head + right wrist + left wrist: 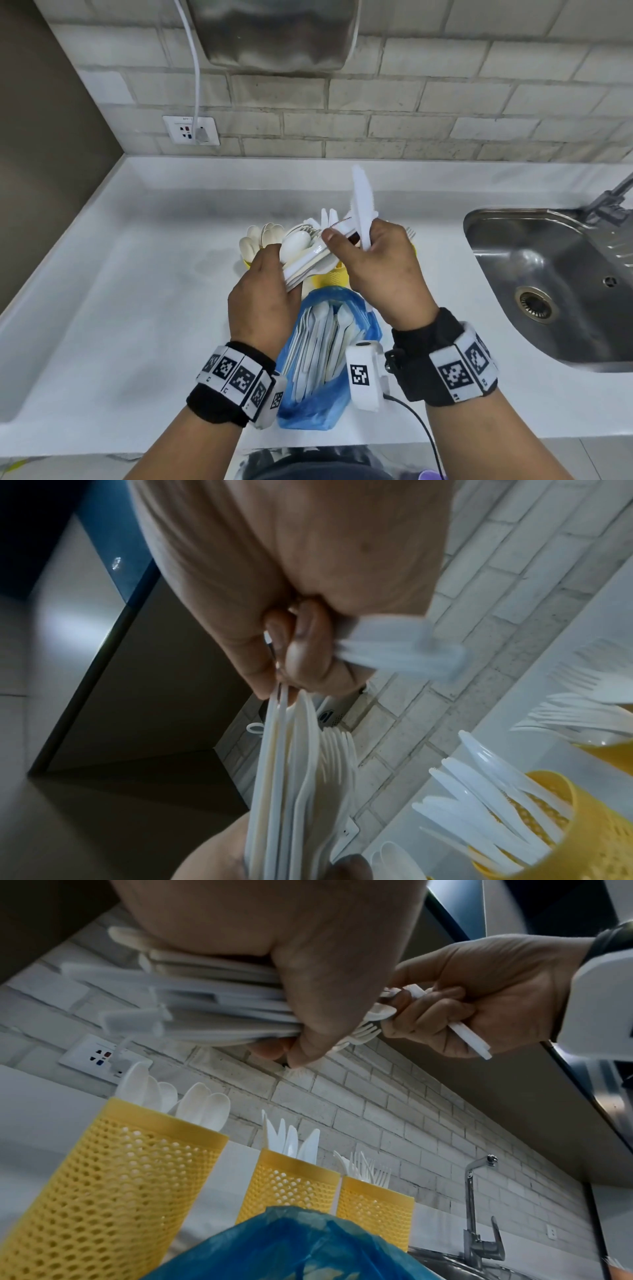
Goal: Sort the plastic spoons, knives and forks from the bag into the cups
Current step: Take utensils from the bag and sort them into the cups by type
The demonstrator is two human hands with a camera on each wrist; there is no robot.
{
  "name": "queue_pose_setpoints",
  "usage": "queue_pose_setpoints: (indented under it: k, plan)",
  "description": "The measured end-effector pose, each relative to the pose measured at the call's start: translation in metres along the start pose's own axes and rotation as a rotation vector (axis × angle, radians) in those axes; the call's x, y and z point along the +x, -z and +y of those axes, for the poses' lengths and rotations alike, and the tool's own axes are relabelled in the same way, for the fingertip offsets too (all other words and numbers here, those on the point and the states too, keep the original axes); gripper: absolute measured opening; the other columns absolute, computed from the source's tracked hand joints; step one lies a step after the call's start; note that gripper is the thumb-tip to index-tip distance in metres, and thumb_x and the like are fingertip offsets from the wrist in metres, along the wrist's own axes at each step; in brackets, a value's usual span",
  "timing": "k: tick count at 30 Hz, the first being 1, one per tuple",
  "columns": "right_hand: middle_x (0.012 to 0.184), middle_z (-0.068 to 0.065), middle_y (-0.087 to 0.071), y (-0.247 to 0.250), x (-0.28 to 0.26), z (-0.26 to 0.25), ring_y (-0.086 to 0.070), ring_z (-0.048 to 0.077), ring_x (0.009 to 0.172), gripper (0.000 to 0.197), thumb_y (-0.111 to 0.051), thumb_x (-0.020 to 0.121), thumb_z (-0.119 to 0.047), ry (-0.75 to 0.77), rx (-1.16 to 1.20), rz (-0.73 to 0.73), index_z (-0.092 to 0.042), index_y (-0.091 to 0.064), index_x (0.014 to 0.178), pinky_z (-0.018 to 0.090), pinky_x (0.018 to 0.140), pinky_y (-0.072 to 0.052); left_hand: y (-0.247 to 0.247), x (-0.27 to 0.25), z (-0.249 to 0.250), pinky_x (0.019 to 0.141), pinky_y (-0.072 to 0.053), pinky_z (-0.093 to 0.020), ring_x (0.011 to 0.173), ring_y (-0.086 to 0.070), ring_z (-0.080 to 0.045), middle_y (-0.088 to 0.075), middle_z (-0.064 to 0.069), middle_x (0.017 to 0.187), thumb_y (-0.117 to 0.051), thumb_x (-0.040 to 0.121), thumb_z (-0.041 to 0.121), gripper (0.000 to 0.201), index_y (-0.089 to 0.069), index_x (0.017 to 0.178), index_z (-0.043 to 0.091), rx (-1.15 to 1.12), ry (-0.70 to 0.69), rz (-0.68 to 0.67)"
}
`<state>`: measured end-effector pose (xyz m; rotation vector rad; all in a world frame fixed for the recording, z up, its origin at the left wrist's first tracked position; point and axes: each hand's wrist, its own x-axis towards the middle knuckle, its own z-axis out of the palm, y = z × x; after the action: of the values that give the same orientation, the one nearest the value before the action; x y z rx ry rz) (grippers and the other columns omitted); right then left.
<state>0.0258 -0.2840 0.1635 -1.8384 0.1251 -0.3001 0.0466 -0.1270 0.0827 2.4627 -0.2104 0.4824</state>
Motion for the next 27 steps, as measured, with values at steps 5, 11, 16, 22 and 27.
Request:
queue_pose_setpoints:
  k: [5, 11, 16, 22, 27]
  plan:
    - [0.047, -0.016, -0.045, 0.014, 0.013, 0.005, -0.04, 0.003, 0.044, 0.031, -0.068, 0.099, -0.021, -0.028, 0.208, 0.017, -0.012, -0.061, 0.071, 0.025, 0.057, -0.032, -0.003, 0.002, 0.014, 0.062, -0.054, -0.037, 0.084, -0.069, -0.036, -0.071, -0.007, 0.108, -0.082, 0.084, 0.024, 0.062, -0.052, 0.137, 0.013, 0.015, 0.002, 0.031]
    - [0.045, -0.015, -0.046, 0.024, 0.014, 0.014, -0.041, 0.005, 0.044, 0.028, -0.06, 0.103, -0.023, -0.03, 0.15, -0.006, -0.015, -0.067, 0.078, 0.028, 0.059, -0.036, -0.011, 0.001, 0.035, 0.053, -0.045, -0.033, 0.07, -0.066, -0.037, -0.068, -0.01, 0.094, -0.08, 0.081, 0.013, 0.058, -0.038, 0.118, 0.025, 0.0, -0.028, 0.042]
    - [0.053, -0.002, -0.044, 0.042, 0.023, 0.02, -0.04, 0.013, 0.045, 0.03, -0.043, 0.111, -0.019, -0.096, 0.533, 0.213, -0.006, -0.057, 0.088, 0.028, 0.046, -0.035, -0.017, -0.006, 0.041, 0.06, -0.04, -0.033, 0.08, -0.065, -0.039, -0.067, -0.01, 0.103, -0.071, 0.088, 0.012, 0.042, -0.047, 0.123, 0.016, 0.009, 0.062, -0.03]
    - [0.078, 0.016, -0.064, 0.07, 0.022, 0.024, -0.073, 0.048, 0.08, 0.021, -0.036, 0.11, -0.015, -0.106, 0.914, 0.369, -0.008, -0.047, 0.094, 0.051, 0.076, -0.061, -0.021, -0.011, 0.05, 0.063, -0.043, -0.035, 0.085, -0.065, -0.039, -0.067, -0.012, 0.106, -0.07, 0.09, 0.01, 0.038, -0.055, 0.124, 0.006, 0.012, 0.104, -0.076]
    - [0.059, 0.004, -0.042, 0.068, 0.011, 0.033, -0.05, 0.026, 0.045, 0.023, -0.036, 0.111, -0.025, 0.065, 0.642, 0.426, -0.016, -0.045, 0.092, 0.034, 0.049, -0.045, -0.024, -0.013, 0.054, 0.063, -0.04, -0.033, 0.085, -0.065, -0.035, -0.066, -0.009, 0.106, -0.069, 0.091, 0.012, 0.035, -0.054, 0.122, 0.008, 0.016, 0.127, -0.076]
